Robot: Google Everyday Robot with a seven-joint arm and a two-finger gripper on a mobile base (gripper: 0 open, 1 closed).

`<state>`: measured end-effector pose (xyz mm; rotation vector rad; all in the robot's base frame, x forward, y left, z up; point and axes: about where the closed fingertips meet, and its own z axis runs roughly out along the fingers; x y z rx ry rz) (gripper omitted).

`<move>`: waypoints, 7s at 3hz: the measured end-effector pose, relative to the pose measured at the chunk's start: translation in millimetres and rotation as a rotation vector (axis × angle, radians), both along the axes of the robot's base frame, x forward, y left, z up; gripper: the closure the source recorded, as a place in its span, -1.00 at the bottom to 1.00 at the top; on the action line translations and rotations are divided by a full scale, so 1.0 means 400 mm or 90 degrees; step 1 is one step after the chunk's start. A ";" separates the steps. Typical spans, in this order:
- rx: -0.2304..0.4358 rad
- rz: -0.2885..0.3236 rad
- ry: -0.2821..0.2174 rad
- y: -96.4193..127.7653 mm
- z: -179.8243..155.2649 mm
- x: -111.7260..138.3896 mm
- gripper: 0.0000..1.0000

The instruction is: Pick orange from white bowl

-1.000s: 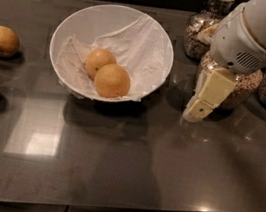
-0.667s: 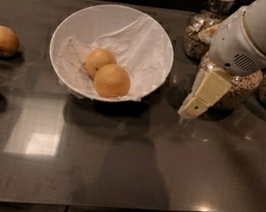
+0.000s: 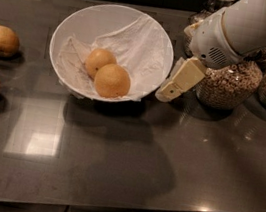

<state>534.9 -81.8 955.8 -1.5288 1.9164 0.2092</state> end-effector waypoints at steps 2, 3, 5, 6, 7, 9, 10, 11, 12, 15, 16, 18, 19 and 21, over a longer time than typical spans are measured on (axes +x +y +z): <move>0.029 0.014 -0.003 0.032 -0.001 -0.002 -1.00; 0.072 0.066 -0.011 0.149 0.020 -0.035 -1.00; 0.091 0.108 -0.015 0.238 0.045 -0.082 -1.00; 0.098 0.098 -0.017 0.235 0.036 -0.082 -1.00; 0.094 0.095 -0.026 0.248 0.012 -0.054 -0.67; 0.086 0.103 -0.033 0.281 -0.021 -0.008 -0.50; 0.084 0.106 -0.023 0.293 -0.044 0.007 -0.42; 0.084 0.107 -0.011 0.301 -0.063 0.015 -0.34; 0.085 0.104 0.003 0.305 -0.084 0.020 -0.34; 0.086 0.084 0.033 0.298 -0.140 0.040 -0.24; 0.082 0.071 0.048 0.293 -0.169 0.056 -0.22; 0.075 0.056 0.075 0.292 -0.216 0.068 -0.44; 0.075 0.056 0.075 0.292 -0.211 0.069 -0.44; 0.079 0.056 0.080 0.299 -0.217 0.075 0.41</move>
Offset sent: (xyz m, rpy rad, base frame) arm -0.0004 0.0252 -0.0013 0.1079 -0.0081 0.0411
